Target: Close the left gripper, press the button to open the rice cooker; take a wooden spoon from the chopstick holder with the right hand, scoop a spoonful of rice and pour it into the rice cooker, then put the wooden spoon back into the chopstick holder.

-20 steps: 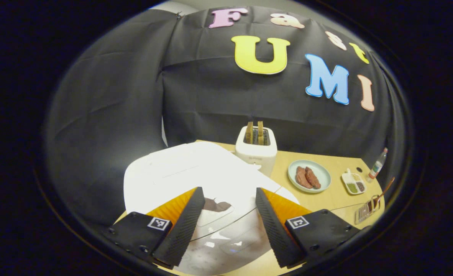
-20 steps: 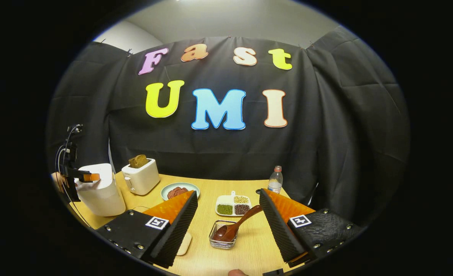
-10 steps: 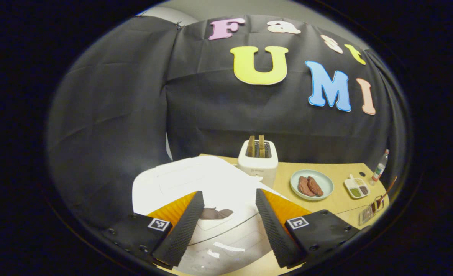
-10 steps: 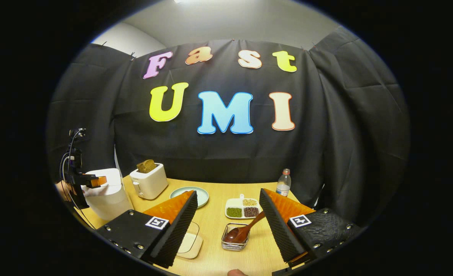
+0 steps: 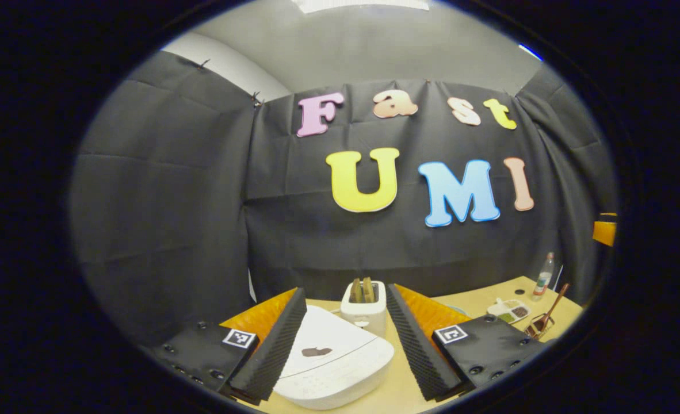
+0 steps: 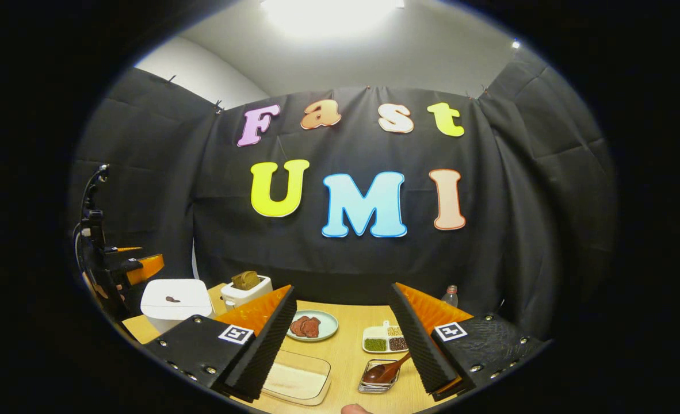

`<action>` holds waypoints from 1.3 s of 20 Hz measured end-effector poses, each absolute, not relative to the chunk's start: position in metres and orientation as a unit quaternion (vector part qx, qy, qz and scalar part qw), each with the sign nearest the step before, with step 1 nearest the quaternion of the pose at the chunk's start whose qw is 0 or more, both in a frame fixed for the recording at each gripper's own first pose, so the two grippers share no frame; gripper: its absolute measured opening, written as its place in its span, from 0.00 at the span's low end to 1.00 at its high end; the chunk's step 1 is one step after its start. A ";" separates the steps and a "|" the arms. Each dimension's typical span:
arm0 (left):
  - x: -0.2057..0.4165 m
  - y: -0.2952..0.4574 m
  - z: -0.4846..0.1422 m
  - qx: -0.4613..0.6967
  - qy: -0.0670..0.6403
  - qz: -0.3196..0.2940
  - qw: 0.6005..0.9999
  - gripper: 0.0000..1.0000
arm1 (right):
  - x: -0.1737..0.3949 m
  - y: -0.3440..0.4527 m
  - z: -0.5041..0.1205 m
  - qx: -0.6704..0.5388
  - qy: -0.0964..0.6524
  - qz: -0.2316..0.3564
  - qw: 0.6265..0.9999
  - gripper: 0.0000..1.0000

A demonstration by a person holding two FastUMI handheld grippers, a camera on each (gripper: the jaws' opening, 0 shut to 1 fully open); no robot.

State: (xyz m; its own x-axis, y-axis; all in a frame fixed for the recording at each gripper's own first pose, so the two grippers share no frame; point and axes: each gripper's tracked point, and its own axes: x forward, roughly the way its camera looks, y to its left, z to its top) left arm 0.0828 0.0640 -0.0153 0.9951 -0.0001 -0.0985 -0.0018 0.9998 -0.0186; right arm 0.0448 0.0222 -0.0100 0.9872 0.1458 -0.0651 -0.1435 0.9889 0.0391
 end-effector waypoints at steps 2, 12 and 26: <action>0.062 0.060 0.005 -0.004 0.024 -0.001 1.000 0.97 | 0.041 0.021 -0.004 0.017 0.021 0.066 0.997 0.98; 0.003 0.023 0.008 -0.044 0.021 -0.043 0.998 0.97 | 0.024 0.026 -0.007 0.029 0.017 0.061 0.998 0.99; -0.002 0.030 0.018 -0.044 0.004 -0.045 0.998 1.00 | 0.025 0.041 0.010 0.025 0.000 0.078 0.997 0.98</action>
State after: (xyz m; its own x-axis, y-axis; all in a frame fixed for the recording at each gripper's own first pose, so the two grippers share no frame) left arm -0.0022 0.0303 0.0178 0.9958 -0.0912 -0.0043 0.0904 0.9919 -0.0891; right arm 0.0248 0.0413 0.0104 0.9879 0.1552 0.0041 -0.1552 0.9866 0.0502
